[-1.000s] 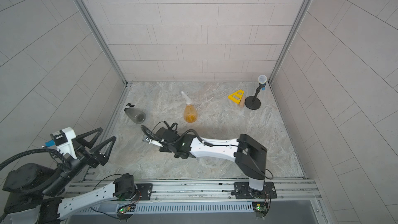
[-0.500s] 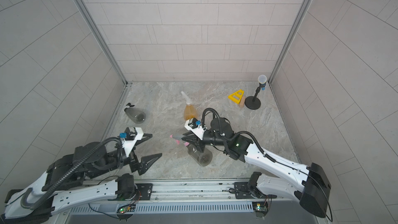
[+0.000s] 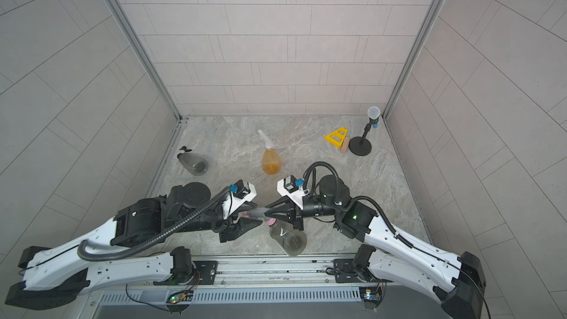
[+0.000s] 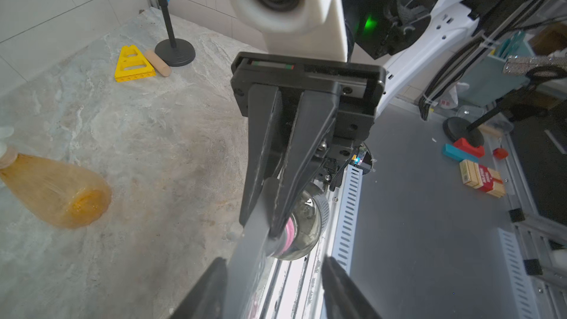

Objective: Attach spray nozzles to spray bottles
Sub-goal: Place the spray bottle at the center of the board.

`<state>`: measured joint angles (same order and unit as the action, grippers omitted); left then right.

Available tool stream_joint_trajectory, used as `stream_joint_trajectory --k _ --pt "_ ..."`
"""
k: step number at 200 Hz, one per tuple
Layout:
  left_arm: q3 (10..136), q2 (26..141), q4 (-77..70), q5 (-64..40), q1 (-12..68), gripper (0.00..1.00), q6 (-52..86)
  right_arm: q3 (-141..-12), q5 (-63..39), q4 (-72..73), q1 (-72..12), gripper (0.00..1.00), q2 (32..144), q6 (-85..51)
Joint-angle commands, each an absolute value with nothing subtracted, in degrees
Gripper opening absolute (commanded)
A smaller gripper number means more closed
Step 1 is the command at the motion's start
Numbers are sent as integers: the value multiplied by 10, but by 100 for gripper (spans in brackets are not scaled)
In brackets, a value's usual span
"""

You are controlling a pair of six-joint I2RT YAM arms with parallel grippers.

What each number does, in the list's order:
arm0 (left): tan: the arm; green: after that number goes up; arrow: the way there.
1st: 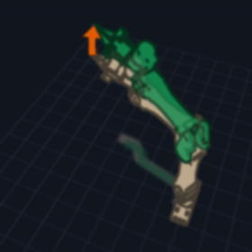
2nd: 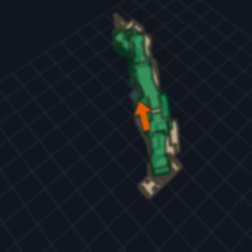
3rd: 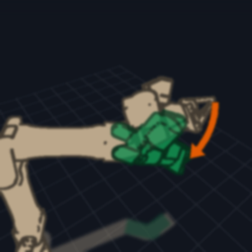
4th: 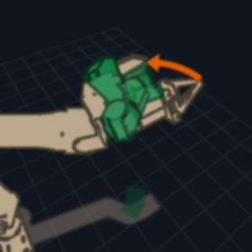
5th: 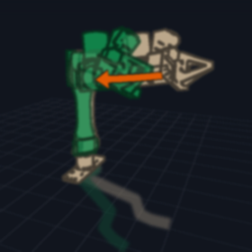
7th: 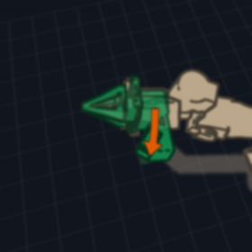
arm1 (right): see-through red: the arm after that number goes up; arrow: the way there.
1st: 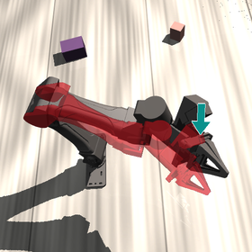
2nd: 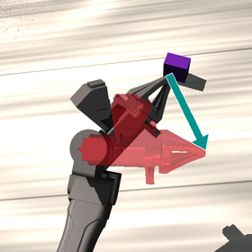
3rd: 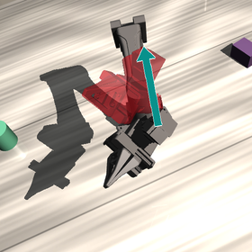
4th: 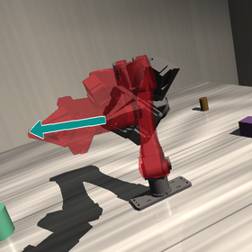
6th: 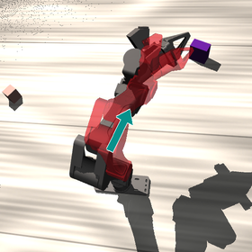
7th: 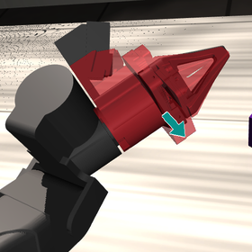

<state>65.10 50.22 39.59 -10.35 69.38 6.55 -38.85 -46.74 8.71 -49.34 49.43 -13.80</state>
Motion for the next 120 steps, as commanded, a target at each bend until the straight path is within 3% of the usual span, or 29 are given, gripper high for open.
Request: stream_joint_trajectory --k 1,20,38,75,120 --pt "666 505 407 -136 693 42 60 -390 -456 114 -491 0 485 -146" --pt "673 514 425 -125 693 42 54 -390 -449 115 -491 0 482 -143" --pt "677 522 443 -110 693 53 48 -392 -445 117 -490 0 477 -141" --pt "683 542 462 -104 690 56 36 -394 -452 120 -490 0 467 -141" --pt "693 521 451 -86 658 74 33 -384 -462 109 -490 0 464 -137"
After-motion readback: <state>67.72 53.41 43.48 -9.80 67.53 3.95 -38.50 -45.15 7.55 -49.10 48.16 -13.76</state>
